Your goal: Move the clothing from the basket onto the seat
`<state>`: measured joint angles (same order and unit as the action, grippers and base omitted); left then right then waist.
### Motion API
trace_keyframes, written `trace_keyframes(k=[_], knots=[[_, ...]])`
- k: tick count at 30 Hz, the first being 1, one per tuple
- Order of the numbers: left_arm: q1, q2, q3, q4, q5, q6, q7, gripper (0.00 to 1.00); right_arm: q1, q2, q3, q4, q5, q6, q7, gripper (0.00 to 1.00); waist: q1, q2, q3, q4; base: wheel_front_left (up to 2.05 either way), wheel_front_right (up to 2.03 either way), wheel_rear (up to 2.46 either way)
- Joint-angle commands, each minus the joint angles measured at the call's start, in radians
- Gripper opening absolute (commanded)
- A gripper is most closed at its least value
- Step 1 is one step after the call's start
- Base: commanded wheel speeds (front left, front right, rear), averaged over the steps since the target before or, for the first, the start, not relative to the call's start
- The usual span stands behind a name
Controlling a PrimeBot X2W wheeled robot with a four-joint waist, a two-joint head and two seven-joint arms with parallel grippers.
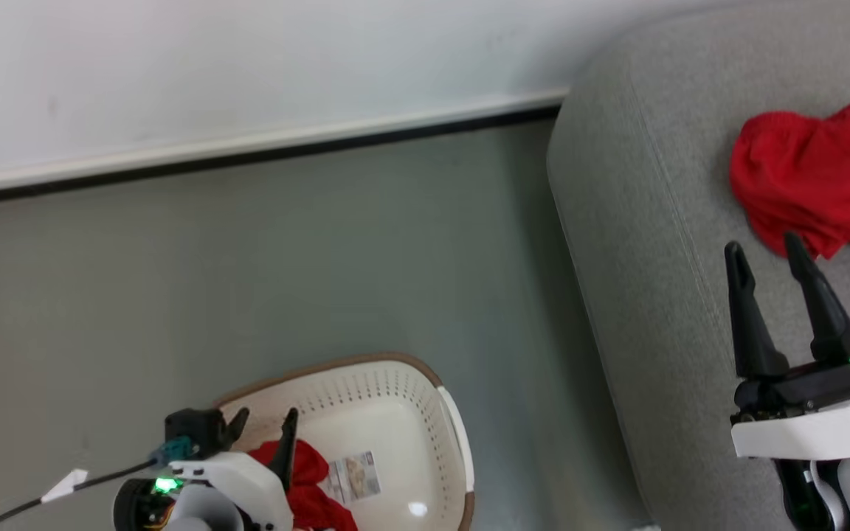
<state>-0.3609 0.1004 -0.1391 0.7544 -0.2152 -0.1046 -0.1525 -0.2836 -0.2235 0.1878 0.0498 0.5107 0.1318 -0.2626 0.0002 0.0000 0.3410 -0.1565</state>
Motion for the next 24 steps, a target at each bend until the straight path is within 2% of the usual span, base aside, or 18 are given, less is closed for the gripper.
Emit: trace_keyframes(k=[1, 11, 17, 24], knots=[[-0.021, 0.007, -0.003, 0.021, -0.001, -0.002, 0.002, 1.0, -0.018, -0.001, -0.005, -0.009, 0.01, -0.002, -0.003, 1.0, -0.0002, 0.0, 0.055, -0.03, 0.0, 0.0, 0.0], [-0.196, 0.029, -0.079, 0.299, 0.047, -0.015, 0.043, 1.0, -0.097, 0.01, -0.029, -0.068, 0.006, -0.002, -0.003, 1.0, -0.0002, 0.0, 0.231, -0.067, 0.0, 0.0, 0.0], [-0.298, 0.049, -0.108, 0.428, 0.067, -0.007, 0.083, 1.0, -0.154, 0.018, -0.039, -0.11, 0.009, -0.002, -0.003, 1.0, -0.0002, 0.0, 0.342, -0.098, 0.0, 0.0, 0.0], [-0.407, 0.094, -0.156, 0.5, 0.123, 0.065, 0.168, 1.0, -0.194, 0.026, -0.054, -0.158, 0.006, -0.002, -0.003, 1.0, -0.0002, 0.0, 0.475, -0.129, 0.0, 0.0, 0.0]])
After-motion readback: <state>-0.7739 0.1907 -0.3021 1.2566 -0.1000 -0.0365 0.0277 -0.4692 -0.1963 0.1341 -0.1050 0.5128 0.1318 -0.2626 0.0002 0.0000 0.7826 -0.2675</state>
